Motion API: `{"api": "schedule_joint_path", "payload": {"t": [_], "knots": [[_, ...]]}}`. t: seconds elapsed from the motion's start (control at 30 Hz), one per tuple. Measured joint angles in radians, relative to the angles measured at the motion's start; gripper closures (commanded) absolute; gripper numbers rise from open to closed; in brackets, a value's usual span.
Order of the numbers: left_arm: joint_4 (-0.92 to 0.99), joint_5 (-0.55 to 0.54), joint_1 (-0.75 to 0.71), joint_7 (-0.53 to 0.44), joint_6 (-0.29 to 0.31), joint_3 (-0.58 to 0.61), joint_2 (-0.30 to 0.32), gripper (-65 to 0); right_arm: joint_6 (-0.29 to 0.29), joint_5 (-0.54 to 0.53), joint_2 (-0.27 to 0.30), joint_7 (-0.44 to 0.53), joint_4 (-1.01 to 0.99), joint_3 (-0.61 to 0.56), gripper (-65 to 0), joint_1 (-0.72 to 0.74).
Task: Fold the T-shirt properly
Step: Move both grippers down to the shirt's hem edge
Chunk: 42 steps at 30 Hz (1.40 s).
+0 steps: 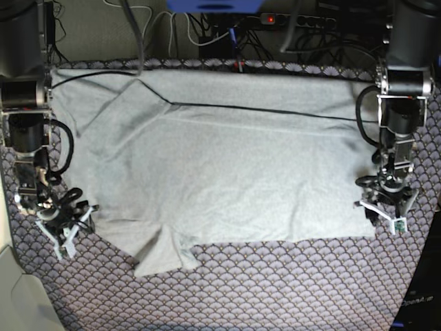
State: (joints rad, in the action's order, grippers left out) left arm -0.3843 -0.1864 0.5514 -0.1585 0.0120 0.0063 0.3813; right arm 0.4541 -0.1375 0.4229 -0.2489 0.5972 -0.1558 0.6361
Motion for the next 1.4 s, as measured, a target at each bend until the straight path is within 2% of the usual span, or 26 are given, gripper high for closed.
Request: {"api": "schedule_joint_path", "payload": {"t": [0.07, 0.1, 0.3, 0.43, 0.8, 1.07, 1.17, 1.33, 1.4], "knots": [[0.004, -0.001, -0.006, 0.004, -0.003, 0.010, -0.012, -36.5, -0.057, 0.000, -0.002, 0.004, -0.013, 0.000, -28.8, 0.001], [0.003, 0.000, -0.010, 0.005, -0.007, 0.010, -0.019, -36.5, -0.066, -0.001, 0.001, 0.017, -0.031, 0.000, -28.8, 0.003], [-0.004, 0.000, -0.003, 0.002, -0.002, 0.011, -0.029, -36.5, -0.070, 0.000, -0.010, 0.127, -0.182, -0.003, -28.8, 0.008], [-0.003, -0.001, -0.006, 0.005, -0.008, 0.011, -0.027, -36.5, -0.071, 0.000, -0.009, 0.123, -0.201, -0.002, -28.8, 0.023], [-0.003, -0.001, 0.006, 0.004, -0.008, 0.011, -0.027, -36.4, -0.071, 0.000, -0.067, 0.122, -0.204, -0.005, -28.8, 0.045], [-0.003, 0.000, 0.005, 0.004, -0.008, 0.011, -0.027, -36.5, -0.071, 0.000, -0.071, 0.121, -0.206, -0.005, -28.0, 0.053], [0.000, 0.000, 0.005, 0.004, -0.008, 0.011, -0.027, -36.5, -0.071, 0.000, -0.071, 0.119, -0.209, -0.005, -20.7, 0.052], [0.003, 0.000, 0.006, 0.004, -0.008, 0.011, -0.027, -36.5, -0.075, -0.002, -0.071, 0.132, -0.209, -0.004, -0.3, 0.029], [0.004, 0.000, 0.006, 0.004, -0.008, 0.011, -0.027, -36.5, -0.075, -0.002, -0.071, 0.138, -0.208, -0.004, 0.0, 0.024]]}}
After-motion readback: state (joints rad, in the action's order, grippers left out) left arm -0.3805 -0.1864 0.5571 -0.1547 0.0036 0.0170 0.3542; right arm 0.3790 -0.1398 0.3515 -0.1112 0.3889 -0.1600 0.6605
